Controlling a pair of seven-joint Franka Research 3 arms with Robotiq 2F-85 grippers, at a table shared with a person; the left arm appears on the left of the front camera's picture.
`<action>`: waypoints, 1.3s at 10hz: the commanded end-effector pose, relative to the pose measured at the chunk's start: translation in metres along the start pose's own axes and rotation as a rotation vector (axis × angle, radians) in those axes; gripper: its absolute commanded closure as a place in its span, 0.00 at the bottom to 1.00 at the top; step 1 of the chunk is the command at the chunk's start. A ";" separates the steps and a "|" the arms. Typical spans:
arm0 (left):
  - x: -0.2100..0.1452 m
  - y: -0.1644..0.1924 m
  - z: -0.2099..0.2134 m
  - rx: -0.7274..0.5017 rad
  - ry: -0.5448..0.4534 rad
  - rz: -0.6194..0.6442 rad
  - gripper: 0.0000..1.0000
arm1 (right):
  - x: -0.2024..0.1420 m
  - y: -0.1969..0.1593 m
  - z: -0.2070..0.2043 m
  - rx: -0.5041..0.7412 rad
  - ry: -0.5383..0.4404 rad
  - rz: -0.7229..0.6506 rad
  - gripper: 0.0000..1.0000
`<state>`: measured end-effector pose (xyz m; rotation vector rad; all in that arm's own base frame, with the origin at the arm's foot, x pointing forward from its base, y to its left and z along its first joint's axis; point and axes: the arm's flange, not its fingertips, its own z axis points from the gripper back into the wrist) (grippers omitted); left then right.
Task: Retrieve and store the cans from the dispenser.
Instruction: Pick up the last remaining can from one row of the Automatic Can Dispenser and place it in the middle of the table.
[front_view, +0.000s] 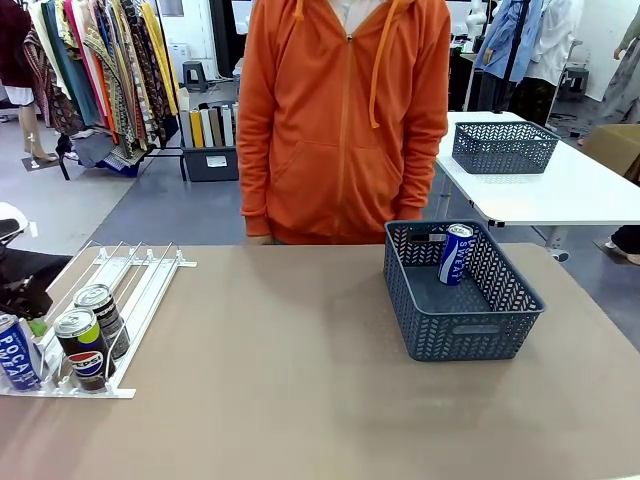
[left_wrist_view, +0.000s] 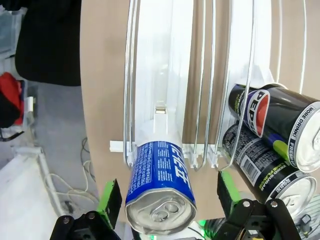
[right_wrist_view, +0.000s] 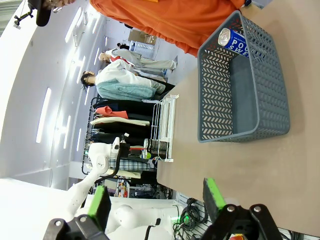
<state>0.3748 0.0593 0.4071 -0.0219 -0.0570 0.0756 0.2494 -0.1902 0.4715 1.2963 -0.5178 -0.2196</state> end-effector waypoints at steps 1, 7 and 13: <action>0.000 0.003 0.001 -0.007 0.000 0.022 0.00 | 0.003 0.004 -0.001 0.023 -0.015 0.006 0.00; -0.001 0.007 -0.004 0.015 0.023 -0.003 1.00 | 0.003 0.004 -0.001 0.023 -0.015 0.006 0.00; -0.009 0.008 0.019 0.012 -0.044 -0.021 1.00 | 0.003 0.004 -0.001 0.023 -0.015 0.006 0.00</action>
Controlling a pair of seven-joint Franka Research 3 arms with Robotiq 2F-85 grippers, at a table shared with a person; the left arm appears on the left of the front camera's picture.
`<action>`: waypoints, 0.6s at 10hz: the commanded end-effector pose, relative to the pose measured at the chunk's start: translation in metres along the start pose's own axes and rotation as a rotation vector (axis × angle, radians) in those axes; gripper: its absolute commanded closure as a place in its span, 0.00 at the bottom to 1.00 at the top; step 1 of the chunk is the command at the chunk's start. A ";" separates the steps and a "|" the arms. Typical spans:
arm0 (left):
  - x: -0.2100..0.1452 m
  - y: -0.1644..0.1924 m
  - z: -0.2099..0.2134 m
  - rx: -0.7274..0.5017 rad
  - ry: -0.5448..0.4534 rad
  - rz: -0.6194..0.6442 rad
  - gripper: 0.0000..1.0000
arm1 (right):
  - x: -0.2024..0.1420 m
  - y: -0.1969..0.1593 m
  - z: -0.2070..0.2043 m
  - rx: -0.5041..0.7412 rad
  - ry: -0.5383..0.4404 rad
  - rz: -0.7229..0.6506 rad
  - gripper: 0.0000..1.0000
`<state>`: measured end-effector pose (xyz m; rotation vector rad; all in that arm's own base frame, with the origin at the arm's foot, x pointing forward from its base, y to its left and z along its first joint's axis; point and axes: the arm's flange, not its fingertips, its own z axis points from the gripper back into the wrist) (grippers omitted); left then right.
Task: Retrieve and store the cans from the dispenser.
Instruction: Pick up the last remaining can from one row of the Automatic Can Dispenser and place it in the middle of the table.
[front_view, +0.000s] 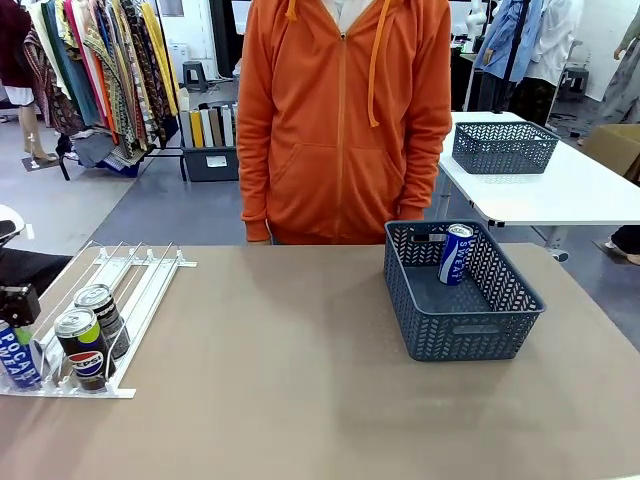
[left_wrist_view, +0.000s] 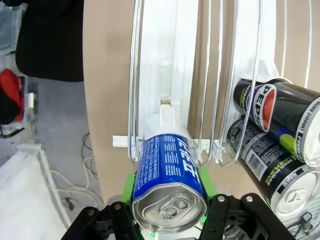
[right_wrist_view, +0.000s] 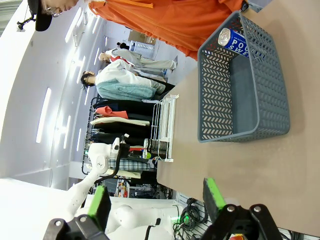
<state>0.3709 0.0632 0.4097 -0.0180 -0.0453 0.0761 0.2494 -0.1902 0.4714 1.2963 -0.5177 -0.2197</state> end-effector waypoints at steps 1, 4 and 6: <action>-0.017 0.004 0.047 0.026 -0.104 -0.033 1.00 | 0.003 0.004 -0.001 0.023 -0.015 0.006 0.00; -0.071 -0.001 0.148 0.017 -0.275 -0.139 1.00 | 0.003 0.004 -0.001 0.023 -0.015 0.006 0.00; -0.108 -0.003 0.188 -0.018 -0.465 -0.186 1.00 | 0.003 0.004 -0.001 0.023 -0.015 0.006 0.00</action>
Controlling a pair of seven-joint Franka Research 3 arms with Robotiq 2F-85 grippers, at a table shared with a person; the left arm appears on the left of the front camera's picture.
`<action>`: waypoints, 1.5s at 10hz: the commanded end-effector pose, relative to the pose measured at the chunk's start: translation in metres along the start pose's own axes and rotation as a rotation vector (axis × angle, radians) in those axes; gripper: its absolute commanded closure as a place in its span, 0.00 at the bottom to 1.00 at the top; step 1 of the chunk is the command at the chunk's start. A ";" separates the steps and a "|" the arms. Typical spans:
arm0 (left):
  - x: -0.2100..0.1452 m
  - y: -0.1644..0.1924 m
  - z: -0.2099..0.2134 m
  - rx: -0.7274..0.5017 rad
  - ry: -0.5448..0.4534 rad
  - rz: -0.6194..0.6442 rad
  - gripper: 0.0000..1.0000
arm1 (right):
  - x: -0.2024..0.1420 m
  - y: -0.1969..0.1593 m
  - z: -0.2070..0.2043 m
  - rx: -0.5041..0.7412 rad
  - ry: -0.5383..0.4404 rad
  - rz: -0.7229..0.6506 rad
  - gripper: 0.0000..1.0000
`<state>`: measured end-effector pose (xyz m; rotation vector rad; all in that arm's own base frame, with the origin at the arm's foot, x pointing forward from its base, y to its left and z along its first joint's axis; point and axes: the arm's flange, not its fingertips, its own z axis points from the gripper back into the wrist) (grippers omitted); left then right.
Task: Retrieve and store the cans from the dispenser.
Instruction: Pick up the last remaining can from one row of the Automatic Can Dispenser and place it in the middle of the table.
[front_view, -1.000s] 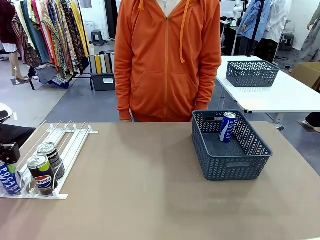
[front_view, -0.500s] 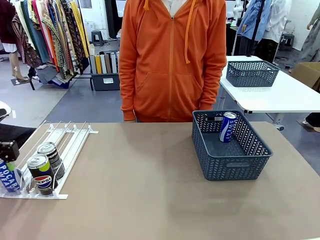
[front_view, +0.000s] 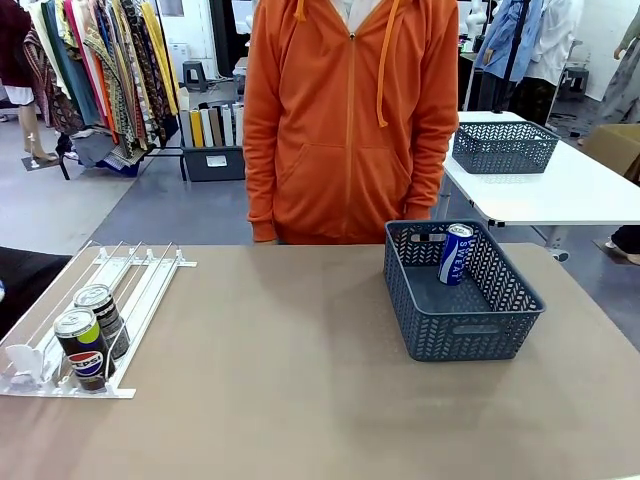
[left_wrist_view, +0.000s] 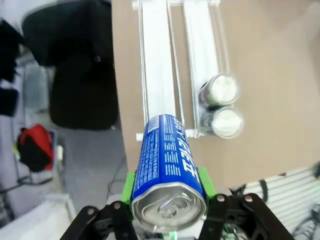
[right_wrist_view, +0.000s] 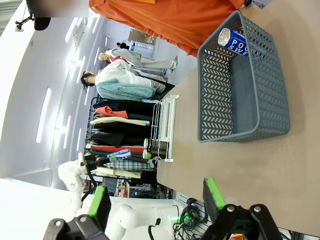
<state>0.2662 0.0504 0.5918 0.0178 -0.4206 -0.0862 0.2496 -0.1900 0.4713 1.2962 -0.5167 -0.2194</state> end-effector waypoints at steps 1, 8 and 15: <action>-0.018 0.007 0.013 -0.035 -0.157 0.030 1.00 | 0.003 0.004 -0.001 0.023 -0.016 0.007 0.00; -0.003 -0.009 0.015 -0.043 -0.091 0.027 1.00 | 0.003 0.004 -0.001 0.023 -0.016 0.007 0.00; 0.139 -0.313 -0.072 -0.201 0.100 -0.549 1.00 | 0.003 0.004 -0.001 0.023 -0.016 0.007 0.00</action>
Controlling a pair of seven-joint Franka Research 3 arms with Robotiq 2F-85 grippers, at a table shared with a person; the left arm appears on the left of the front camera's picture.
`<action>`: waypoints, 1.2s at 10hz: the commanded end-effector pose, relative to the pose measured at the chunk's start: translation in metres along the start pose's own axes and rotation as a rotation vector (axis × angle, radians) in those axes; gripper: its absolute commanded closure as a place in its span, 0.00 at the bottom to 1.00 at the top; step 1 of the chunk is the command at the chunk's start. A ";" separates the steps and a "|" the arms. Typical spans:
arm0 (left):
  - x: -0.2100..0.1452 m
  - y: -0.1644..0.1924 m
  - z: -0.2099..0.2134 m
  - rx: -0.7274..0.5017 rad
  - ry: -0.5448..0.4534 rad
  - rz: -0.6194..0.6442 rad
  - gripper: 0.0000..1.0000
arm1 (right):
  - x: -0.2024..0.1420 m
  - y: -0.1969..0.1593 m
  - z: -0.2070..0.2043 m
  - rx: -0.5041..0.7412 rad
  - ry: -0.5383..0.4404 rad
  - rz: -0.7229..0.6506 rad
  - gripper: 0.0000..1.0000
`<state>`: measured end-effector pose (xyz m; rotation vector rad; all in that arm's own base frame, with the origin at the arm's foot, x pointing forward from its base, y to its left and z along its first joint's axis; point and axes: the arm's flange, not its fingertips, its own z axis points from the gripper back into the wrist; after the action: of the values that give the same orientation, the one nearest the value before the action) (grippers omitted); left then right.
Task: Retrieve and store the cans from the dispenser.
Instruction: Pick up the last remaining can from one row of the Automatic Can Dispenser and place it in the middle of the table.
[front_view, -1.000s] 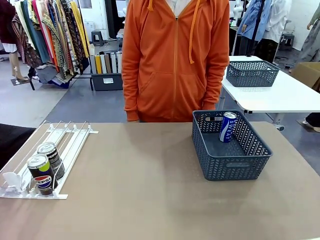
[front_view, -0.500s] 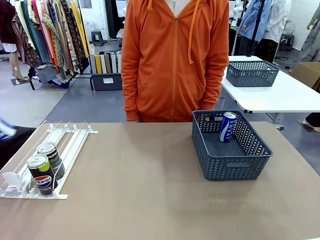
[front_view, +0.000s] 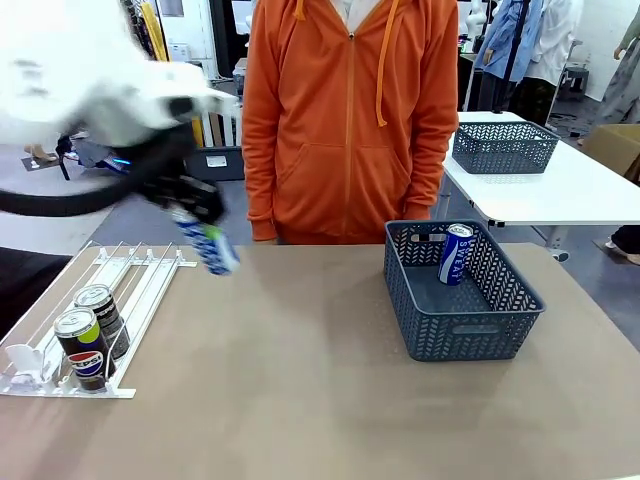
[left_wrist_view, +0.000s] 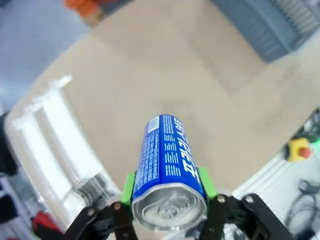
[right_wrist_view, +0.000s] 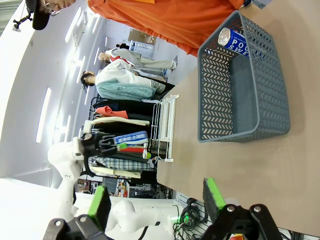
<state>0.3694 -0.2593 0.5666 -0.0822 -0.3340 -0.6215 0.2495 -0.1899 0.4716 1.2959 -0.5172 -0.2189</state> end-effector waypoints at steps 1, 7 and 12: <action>0.048 -0.033 -0.045 -0.017 0.096 -0.112 1.00 | 0.003 0.003 -0.001 0.023 -0.016 0.006 0.00; 0.039 -0.117 -0.169 -0.056 0.320 -0.318 1.00 | 0.003 0.003 -0.001 0.023 -0.016 0.006 0.00; 0.035 -0.120 -0.174 -0.038 0.309 -0.326 1.00 | 0.003 0.003 -0.001 0.023 -0.016 0.006 0.00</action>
<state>0.3773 -0.4079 0.4060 0.0197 -0.0162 -0.9668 0.2494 -0.1899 0.4716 1.2956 -0.5172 -0.2194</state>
